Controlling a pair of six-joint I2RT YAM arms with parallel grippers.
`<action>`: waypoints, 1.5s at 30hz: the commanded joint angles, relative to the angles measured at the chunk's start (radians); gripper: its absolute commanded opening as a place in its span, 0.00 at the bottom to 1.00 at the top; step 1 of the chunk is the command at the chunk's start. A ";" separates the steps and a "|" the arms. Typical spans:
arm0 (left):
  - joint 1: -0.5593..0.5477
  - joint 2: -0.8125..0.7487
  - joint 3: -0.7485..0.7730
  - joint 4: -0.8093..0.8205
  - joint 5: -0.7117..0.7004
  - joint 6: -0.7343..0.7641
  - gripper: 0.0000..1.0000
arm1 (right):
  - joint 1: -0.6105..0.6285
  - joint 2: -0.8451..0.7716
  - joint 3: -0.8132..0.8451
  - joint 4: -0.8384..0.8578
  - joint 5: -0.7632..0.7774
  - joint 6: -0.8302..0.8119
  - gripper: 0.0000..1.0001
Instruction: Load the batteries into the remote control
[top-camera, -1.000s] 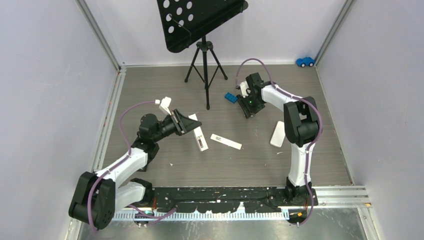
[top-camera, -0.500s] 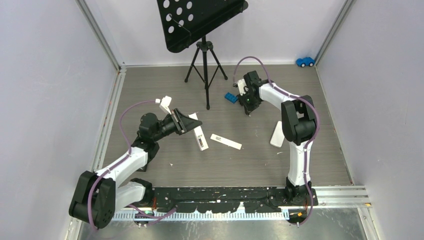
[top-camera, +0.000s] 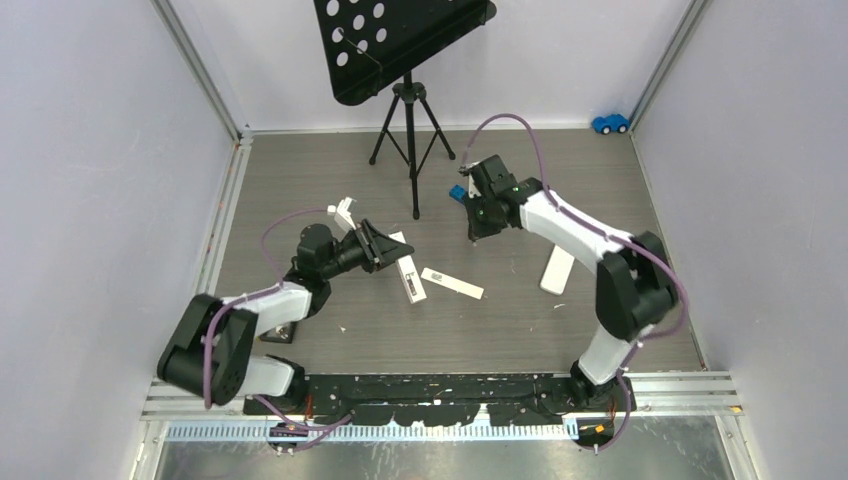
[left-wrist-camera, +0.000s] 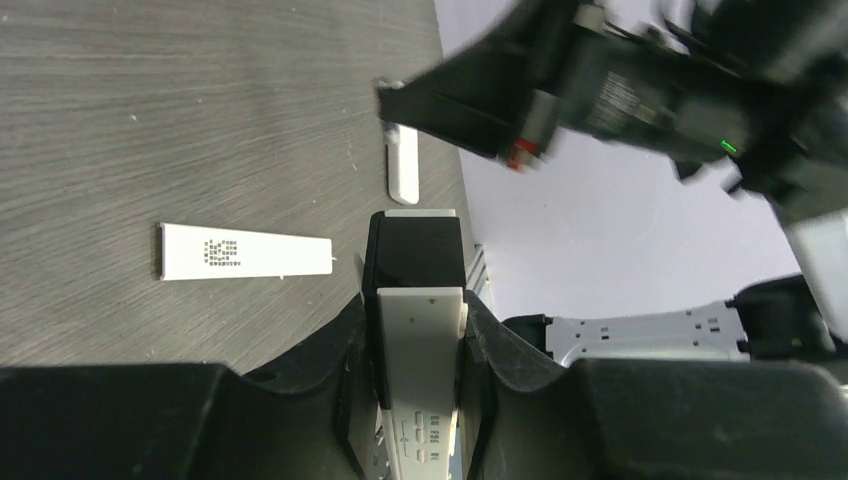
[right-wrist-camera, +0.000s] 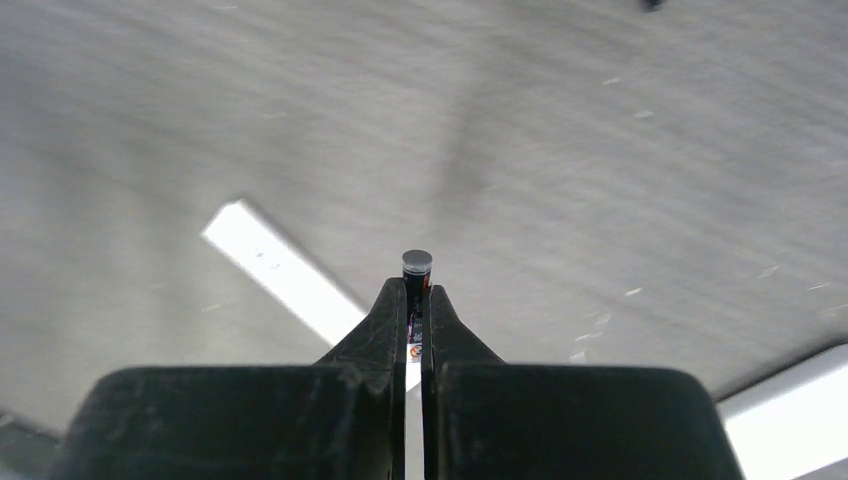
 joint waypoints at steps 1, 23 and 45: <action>-0.015 0.115 -0.013 0.313 0.004 -0.153 0.00 | 0.058 -0.199 -0.113 0.072 -0.082 0.314 0.03; -0.021 0.376 -0.056 0.697 0.010 -0.296 0.00 | 0.350 -0.269 -0.100 0.089 -0.128 0.473 0.10; -0.021 0.397 -0.039 0.701 0.020 -0.317 0.00 | 0.374 -0.273 -0.091 0.061 -0.121 0.422 0.18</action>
